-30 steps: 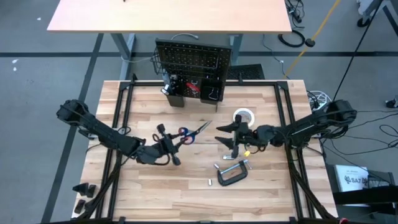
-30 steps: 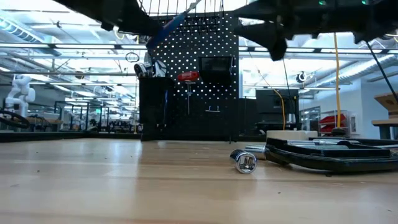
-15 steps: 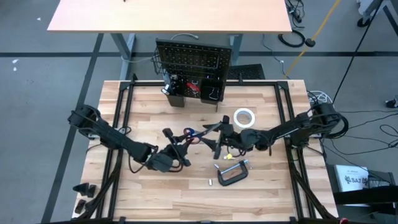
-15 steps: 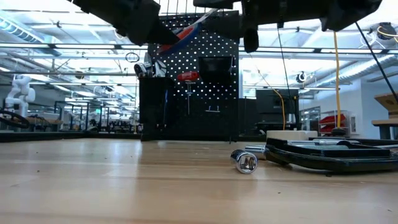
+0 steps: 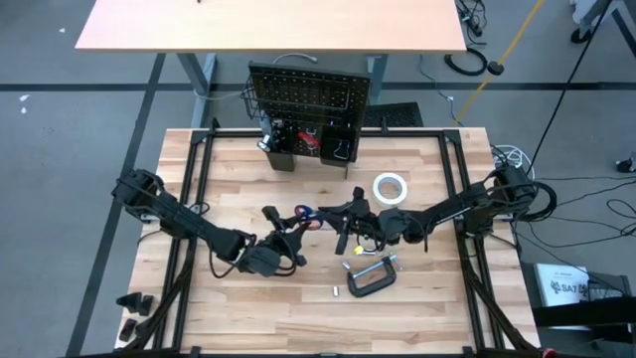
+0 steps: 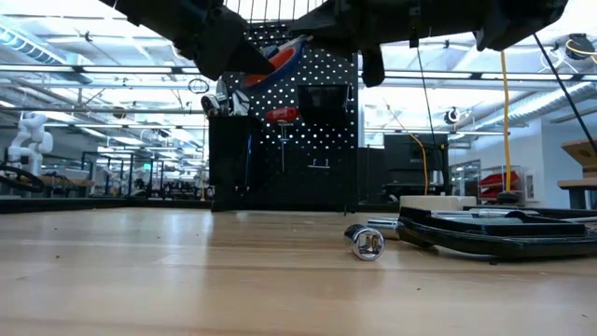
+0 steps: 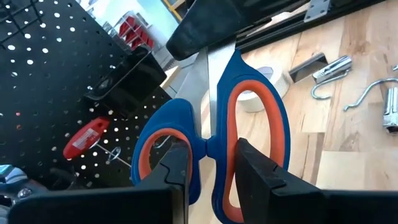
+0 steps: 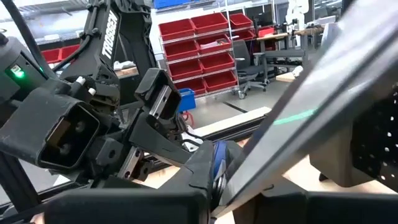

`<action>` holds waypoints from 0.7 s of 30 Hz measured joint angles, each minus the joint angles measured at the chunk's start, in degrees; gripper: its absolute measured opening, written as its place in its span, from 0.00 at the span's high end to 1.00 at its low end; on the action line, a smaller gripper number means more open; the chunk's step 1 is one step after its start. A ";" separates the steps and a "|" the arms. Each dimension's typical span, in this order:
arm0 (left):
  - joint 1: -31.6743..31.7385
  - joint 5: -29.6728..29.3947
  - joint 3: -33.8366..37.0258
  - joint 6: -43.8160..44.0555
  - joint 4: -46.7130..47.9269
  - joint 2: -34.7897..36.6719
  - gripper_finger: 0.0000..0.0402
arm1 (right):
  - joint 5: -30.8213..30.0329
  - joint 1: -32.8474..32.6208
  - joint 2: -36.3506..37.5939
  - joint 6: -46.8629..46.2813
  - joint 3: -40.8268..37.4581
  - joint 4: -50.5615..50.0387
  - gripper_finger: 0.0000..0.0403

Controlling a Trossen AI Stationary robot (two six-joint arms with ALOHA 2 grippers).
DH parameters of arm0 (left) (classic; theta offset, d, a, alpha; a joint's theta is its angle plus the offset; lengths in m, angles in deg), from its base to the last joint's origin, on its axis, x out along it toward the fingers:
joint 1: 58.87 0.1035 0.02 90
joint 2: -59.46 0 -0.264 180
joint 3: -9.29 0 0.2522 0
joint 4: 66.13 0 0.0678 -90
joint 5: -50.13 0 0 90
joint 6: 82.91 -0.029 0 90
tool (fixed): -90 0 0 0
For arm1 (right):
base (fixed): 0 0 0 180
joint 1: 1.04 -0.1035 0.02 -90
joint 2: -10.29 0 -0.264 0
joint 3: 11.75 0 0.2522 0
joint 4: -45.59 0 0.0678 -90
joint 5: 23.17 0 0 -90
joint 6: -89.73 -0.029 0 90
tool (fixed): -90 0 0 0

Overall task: Hang tools onto peg board
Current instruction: Put the blue scissors into the left black bin on the peg board

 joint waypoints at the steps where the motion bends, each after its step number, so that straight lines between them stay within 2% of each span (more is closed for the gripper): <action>1: 0.03 0.20 0.00 0.01 0.00 0.00 0.81 | -0.21 -0.10 0.00 -0.20 0.00 -0.01 0.95; 3: 0.35 0.83 0.00 0.09 0.00 0.00 0.80 | -0.74 -0.38 -0.02 0.15 -0.02 0.35 0.95; 8: 1.84 2.26 0.00 1.38 -0.43 0.02 0.54 | -1.27 -0.64 -0.11 0.75 -0.11 0.78 0.95; 12: 3.65 6.24 -0.02 5.97 -0.39 0.05 0.41 | -1.99 -0.63 -0.15 0.47 -0.21 0.95 0.95; 15: 4.75 8.58 -0.02 7.47 0.56 0.11 0.38 | -2.57 -0.66 -0.21 0.54 -0.31 0.91 0.95; 21: 5.34 8.83 -0.03 7.61 1.14 0.14 0.38 | -2.49 -0.63 -0.22 0.77 -0.31 1.27 0.95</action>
